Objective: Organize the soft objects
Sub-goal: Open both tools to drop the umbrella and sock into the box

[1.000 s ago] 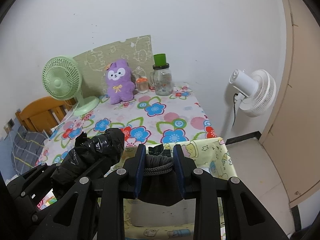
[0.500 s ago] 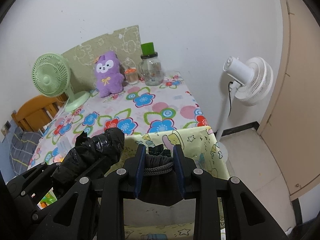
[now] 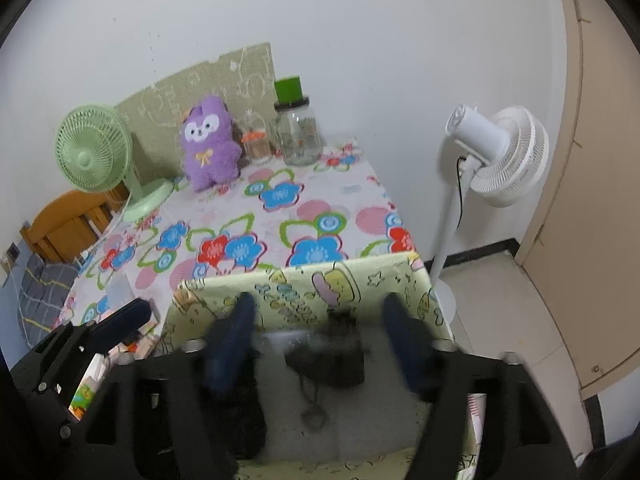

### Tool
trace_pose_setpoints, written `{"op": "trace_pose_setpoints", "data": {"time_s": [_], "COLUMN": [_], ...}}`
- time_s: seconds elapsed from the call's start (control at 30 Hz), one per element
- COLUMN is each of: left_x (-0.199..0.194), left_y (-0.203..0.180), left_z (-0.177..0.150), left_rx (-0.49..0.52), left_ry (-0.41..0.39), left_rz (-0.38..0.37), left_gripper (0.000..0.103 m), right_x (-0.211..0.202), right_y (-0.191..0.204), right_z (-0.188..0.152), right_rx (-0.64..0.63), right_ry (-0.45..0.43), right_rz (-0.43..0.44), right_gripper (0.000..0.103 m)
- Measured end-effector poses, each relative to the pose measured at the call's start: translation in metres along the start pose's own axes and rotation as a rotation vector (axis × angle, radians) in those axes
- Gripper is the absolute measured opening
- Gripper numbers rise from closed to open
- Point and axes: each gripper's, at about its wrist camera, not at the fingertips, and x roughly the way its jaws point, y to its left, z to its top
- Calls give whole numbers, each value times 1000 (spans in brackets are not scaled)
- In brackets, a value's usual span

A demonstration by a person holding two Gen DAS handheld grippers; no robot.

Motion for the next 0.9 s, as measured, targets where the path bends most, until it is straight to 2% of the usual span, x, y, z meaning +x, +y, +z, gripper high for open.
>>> {"op": "trace_pose_setpoints", "data": {"time_s": [0.2,0.57,0.9], "left_x": [-6,-24,-47], "left_y": [0,6,18], "left_z": [0,-3,-2], "left_rx": [10,32,34], "left_ry": [-10,-33,-73], "left_rz": [11,9,4], "left_gripper": [87,92,98], "right_x": [-5,-23,-46], "right_y": [4,15,27], "right_z": [0,-3,-4], "right_rx": [-11,-9,1], "right_ry": [-11,-36,-83], "right_rz": [-17,-47,-68], "right_gripper": [76,77,83]}}
